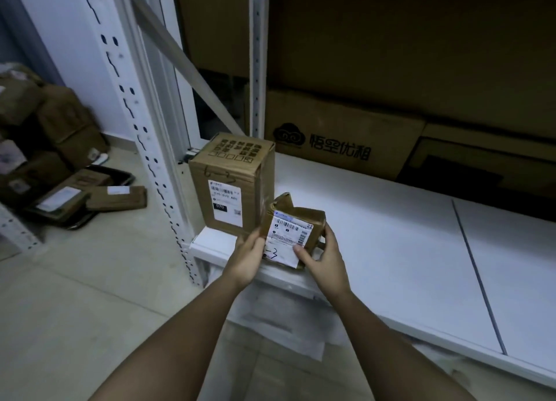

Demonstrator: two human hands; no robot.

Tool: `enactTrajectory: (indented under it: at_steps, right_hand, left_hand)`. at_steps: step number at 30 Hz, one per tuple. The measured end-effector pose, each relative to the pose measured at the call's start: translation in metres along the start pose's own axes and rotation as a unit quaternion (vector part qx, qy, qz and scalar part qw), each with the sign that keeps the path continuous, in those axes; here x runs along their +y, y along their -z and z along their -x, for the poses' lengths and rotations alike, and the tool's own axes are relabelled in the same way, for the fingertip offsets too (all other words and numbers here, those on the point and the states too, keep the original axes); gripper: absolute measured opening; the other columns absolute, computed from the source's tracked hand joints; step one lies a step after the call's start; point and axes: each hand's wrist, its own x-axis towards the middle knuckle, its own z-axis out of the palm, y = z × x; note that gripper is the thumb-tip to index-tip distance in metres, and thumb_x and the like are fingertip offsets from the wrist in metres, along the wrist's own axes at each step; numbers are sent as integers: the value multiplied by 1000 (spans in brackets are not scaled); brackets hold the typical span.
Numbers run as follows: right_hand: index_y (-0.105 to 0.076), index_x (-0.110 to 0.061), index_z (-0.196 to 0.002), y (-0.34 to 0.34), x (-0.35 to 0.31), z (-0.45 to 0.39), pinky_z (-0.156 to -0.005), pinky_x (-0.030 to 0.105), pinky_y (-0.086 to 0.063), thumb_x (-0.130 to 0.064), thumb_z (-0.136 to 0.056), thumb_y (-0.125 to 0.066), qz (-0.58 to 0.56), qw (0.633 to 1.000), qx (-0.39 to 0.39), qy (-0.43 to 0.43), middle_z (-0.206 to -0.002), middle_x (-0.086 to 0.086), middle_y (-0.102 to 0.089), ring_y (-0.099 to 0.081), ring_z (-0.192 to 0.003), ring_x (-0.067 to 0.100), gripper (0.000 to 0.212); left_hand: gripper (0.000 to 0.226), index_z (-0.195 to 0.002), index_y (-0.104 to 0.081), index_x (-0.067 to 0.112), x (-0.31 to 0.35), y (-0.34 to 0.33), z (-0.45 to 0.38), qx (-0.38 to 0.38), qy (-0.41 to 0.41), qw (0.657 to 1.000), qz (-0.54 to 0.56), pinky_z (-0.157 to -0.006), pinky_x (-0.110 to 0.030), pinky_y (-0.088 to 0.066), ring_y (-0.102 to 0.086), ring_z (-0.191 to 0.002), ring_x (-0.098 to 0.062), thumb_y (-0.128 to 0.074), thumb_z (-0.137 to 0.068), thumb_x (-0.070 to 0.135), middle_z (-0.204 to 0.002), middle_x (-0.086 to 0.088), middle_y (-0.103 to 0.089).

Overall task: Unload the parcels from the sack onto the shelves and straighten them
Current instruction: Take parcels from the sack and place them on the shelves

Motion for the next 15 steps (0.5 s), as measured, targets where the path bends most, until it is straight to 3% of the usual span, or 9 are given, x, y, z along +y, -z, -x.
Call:
enactTrajectory:
  at_steps: [5,11,15]
  right_hand:
    - [-30,-31,-145,-15,7,2,-97,19,-37,-37,-78,-78,-21,1000,-9,-5,-143,-15,-43,-45,-125,1,83]
    - [-29,-27,-145,-28,15,-2,-96,15,-37,-23,-79,-78,-24,999,-20,-13,-128,-27,-40,-42,-122,-1,82]
    - [-24,-26,-147,-32,19,-5,-84,-3,-32,-20,-79,-78,-9,999,-31,-17,-126,-29,-39,-40,-117,-7,88]
  left_hand:
    - [39,-130,-48,31,-12,1,1,-16,47,998,43,-105,-50,-39,-47,-118,-28,-26,-98,30,-128,-9,-47]
    - [33,-132,-34,23,-28,-6,4,12,75,991,106,-100,-43,-42,-50,-110,-22,-31,-100,33,-118,-2,-53]
    - [17,-115,-33,21,-35,-12,1,29,101,985,138,-96,-43,-44,-52,-101,-22,-32,-100,30,-107,-5,-54]
